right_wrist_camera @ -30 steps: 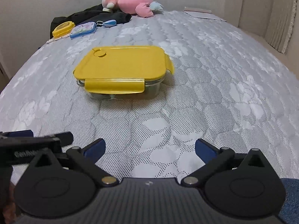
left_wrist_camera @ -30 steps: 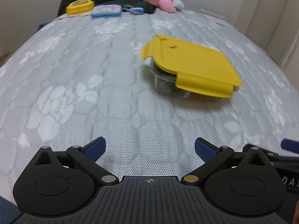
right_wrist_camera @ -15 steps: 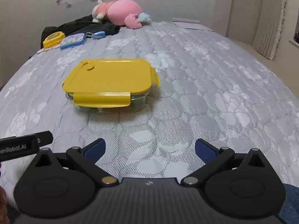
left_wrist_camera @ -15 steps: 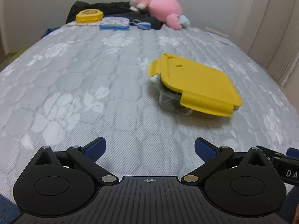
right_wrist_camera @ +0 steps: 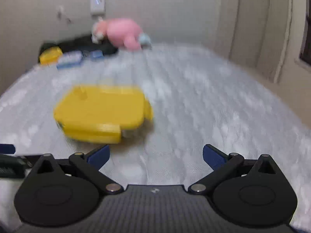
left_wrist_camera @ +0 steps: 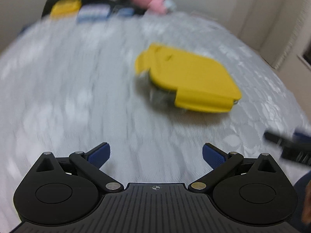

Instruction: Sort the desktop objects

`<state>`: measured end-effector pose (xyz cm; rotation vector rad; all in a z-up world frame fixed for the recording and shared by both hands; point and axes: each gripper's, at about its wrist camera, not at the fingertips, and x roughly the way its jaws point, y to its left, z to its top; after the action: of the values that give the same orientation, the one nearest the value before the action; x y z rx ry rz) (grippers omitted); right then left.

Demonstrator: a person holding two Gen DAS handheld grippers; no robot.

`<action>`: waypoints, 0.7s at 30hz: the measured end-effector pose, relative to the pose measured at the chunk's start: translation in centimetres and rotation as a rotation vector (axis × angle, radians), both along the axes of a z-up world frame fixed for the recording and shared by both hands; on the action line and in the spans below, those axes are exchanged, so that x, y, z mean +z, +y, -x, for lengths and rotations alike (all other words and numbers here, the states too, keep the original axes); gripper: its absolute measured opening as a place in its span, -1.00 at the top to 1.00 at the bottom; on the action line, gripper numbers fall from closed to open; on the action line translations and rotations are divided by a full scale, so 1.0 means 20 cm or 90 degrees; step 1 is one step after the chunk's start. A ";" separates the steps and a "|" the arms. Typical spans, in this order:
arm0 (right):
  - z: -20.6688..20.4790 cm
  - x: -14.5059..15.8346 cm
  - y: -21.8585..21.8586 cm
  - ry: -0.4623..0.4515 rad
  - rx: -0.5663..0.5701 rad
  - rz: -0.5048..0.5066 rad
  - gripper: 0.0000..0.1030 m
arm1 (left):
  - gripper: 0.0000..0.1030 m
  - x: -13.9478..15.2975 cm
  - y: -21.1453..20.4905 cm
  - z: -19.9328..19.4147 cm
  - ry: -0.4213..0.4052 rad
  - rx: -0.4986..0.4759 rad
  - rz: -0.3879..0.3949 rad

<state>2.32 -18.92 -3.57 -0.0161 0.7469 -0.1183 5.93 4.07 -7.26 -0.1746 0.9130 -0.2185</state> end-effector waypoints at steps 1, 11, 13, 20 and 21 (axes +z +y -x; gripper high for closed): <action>-0.02 -0.03 -0.01 0.030 -0.003 -0.013 -0.99 | -1.00 -0.01 0.01 0.00 0.013 0.009 0.012; -0.05 -0.06 0.01 0.060 0.001 -0.015 -0.99 | -1.00 -0.01 -0.09 0.03 -0.019 -0.010 -0.082; -0.04 -0.06 0.01 0.060 0.003 -0.015 -0.99 | -1.00 0.01 -0.08 0.05 -0.028 -0.007 -0.086; -0.02 -0.05 0.02 0.066 0.005 -0.023 -0.99 | -1.00 0.04 -0.11 0.08 -0.055 0.007 -0.130; -0.01 -0.05 0.02 0.066 0.004 -0.024 -0.99 | -1.00 0.04 -0.12 0.09 -0.059 0.004 -0.133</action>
<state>2.57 -18.53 -4.53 0.0119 0.8526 -0.0978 4.22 1.77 -6.47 0.0263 0.8365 -0.1224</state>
